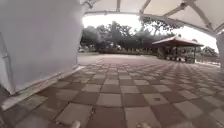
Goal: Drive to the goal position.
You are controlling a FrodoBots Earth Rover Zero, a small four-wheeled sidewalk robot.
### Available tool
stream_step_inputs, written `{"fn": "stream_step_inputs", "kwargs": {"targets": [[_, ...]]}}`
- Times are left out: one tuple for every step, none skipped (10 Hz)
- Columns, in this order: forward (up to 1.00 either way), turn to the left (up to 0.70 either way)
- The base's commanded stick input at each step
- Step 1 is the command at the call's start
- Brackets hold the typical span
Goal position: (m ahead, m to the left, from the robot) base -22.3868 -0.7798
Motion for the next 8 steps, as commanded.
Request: {"fn": "stream_step_inputs", "kwargs": {"targets": [[0.0,-0.45],[0.0,-0.45],[0.0,-0.45],[0.0,-0.45],[0.0,-0.45],[0.0,-0.45],[0.0,-0.45],[0.0,-0.45]]}}
